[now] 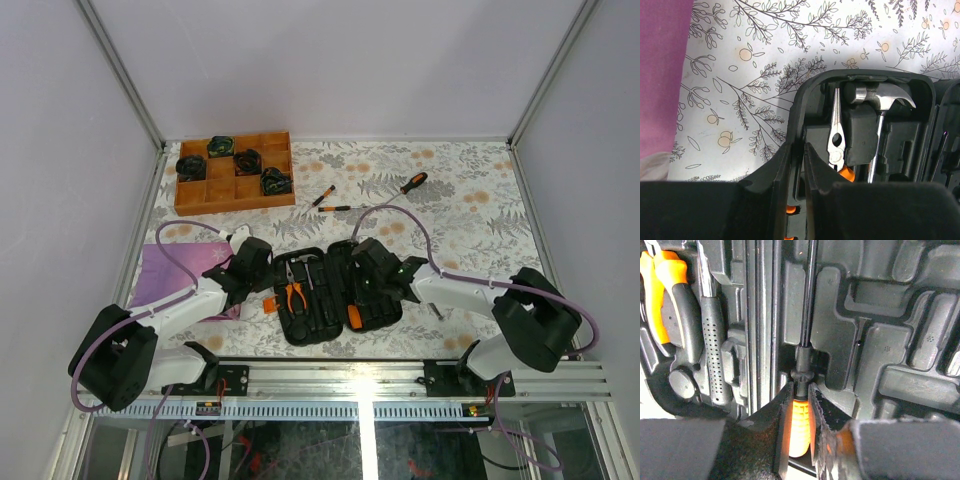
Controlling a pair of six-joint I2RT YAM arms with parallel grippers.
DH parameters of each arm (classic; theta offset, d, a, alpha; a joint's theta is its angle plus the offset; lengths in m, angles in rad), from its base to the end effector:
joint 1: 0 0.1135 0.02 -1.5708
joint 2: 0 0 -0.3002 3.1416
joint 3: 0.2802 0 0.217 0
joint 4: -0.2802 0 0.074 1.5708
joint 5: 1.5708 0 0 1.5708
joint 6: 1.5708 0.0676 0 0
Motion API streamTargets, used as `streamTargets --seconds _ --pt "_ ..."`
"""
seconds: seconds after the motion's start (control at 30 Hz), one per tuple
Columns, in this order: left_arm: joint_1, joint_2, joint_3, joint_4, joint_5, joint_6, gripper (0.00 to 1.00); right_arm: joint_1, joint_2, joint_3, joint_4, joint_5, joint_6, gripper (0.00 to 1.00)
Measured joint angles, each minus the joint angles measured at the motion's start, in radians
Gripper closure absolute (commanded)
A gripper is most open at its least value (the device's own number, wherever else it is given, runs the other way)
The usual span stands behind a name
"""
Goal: Sort the tools into containers
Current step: Place the screwdriver in the storage box.
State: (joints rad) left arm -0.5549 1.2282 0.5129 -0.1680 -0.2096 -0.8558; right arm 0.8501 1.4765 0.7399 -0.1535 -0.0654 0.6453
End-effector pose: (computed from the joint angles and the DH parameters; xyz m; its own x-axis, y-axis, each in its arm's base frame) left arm 0.1815 -0.0960 0.1965 -0.7350 -0.4133 -0.5375 -0.2317 0.8981 -0.3738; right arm 0.1785 0.2099 0.2068 -0.8770 -0.0890 -0.4722 -0.3122 0.8526 0.4191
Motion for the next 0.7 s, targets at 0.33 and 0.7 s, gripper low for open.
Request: streamTargets --seconds 0.33,0.7 --pt "0.000 -0.001 0.000 0.000 0.000 0.000 0.92 0.000 0.062 0.089 -0.106 0.002 -0.025 0.91" --pt "-0.001 -0.004 0.000 -0.003 -0.001 0.000 1.00 0.025 0.138 0.189 -0.216 0.031 -0.046 1.00"
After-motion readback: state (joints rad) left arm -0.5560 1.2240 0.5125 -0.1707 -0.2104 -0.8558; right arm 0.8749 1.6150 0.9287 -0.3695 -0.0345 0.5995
